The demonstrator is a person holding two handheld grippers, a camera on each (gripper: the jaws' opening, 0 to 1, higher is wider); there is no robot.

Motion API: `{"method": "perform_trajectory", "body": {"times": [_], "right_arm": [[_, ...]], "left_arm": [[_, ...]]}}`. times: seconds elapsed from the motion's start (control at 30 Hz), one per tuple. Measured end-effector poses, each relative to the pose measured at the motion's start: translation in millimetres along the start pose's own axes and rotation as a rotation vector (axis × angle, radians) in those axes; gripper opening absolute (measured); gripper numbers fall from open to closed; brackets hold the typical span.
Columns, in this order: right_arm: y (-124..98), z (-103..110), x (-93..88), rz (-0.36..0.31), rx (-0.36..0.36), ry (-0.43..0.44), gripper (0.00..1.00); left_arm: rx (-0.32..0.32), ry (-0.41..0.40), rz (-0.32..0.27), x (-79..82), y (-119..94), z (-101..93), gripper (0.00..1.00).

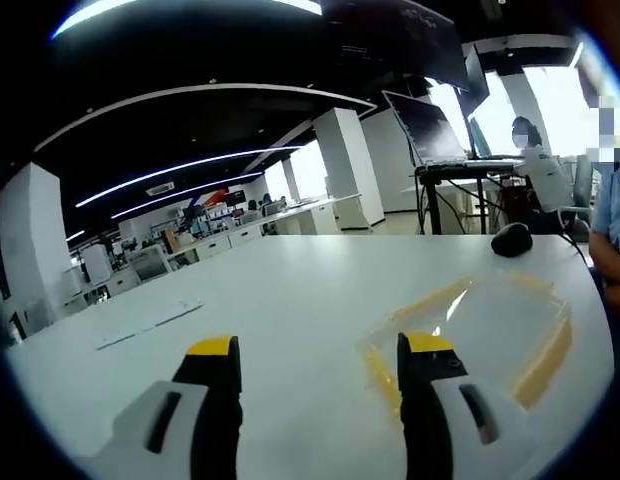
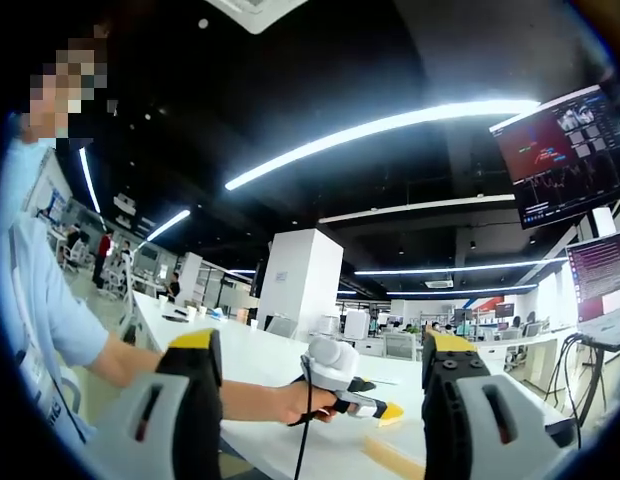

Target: Snap each plastic latch of the storage box into its locked position after aligning the lid with the box until every specified latch is closed and the lid sits flush.

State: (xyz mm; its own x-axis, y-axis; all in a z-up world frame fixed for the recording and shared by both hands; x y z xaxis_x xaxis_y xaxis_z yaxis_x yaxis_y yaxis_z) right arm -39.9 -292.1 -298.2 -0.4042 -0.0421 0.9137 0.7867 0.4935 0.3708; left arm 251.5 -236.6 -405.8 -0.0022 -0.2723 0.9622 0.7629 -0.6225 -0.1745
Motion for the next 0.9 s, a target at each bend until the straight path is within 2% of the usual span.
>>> {"method": "perform_trajectory", "body": {"times": [0.1,0.2,0.33,0.47,0.57,0.73,0.9], "right_arm": [[1,4,0.2,0.004,0.008,-0.011,0.81],[2,7,1.2,0.004,0.013,-0.029,0.81],[2,7,3.6,-0.005,0.019,-0.027,0.81],[0,6,5.1,-0.009,0.007,-0.032,0.80],[-1,6,6.6,-0.013,0.006,-0.040,0.80],[-2,6,8.5,-0.020,0.009,-0.042,0.80],[-3,6,8.8,-0.021,0.008,-0.043,0.80]], "left_arm": [[-0.003,0.013,0.021,-4.2,3,-1.6,0.62],[-0.010,0.005,0.010,-4.9,4,-1.9,0.59],[0.032,0.059,-0.007,-3.4,4,0.6,0.57],[0.088,0.144,-0.023,-2.7,2,4.2,0.50],[0.089,0.171,-0.011,-5.3,4,3.3,0.46],[0.091,0.187,0.004,-6.0,6,5.1,0.45],[0.054,0.184,0.046,-15.4,9,0.2,0.41]]}}
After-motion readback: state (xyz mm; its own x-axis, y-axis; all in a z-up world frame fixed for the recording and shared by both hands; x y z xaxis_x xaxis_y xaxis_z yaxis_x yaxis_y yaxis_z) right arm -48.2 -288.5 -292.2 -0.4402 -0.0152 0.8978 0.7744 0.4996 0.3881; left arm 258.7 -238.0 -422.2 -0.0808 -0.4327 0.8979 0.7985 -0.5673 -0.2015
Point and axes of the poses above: the point that each gripper's makers call its tool centre point, and the gripper's own axes: y roughly forward along the fingers, z roughly to its left, x roughly out of its top, the point moved 4 cm from there along -y, roughly backward along the fingers, and after that the axes turned 3 degrees about -x, right-handed, at the moved point
